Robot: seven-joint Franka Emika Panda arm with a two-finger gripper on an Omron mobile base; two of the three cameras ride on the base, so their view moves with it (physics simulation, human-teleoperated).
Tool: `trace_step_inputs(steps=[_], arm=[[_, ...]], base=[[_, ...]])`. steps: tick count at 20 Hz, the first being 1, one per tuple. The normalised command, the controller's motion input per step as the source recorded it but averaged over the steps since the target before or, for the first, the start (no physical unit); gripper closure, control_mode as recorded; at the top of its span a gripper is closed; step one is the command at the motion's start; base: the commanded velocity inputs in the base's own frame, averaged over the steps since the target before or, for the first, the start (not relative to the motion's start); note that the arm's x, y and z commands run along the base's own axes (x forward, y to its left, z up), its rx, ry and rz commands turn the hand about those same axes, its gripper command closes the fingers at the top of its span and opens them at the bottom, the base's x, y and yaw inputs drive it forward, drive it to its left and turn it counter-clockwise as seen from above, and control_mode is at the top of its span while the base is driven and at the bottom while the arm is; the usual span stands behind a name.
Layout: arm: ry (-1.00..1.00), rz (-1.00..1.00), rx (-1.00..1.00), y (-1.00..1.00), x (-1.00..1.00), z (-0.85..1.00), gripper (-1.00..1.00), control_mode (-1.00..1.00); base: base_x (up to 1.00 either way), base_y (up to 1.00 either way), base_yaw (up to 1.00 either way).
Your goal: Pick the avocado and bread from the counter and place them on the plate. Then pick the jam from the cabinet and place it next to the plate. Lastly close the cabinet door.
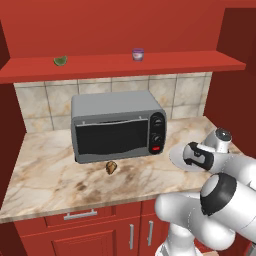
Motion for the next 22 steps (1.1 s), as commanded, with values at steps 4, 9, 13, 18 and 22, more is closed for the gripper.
trace_step_inputs(steps=[4,9,13,18,22], arm=[[0.00,0.00,0.00,0.00,0.00,0.00,-1.00,-1.00],[-0.01,0.00,0.00,-0.01,0.00,0.00,-1.00,-1.00],[-0.09,0.00,0.00,0.00,0.00,0.01,-1.00,-1.00],[-0.13,0.00,0.00,0.00,0.00,0.07,-1.00,-1.00],[-0.16,0.00,0.00,0.00,-0.20,0.26,-1.00,-1.00]], base=[[0.00,0.00,0.00],[0.00,0.00,0.00],[0.00,0.00,0.00],[0.00,0.00,0.00],[0.00,0.00,0.00]])
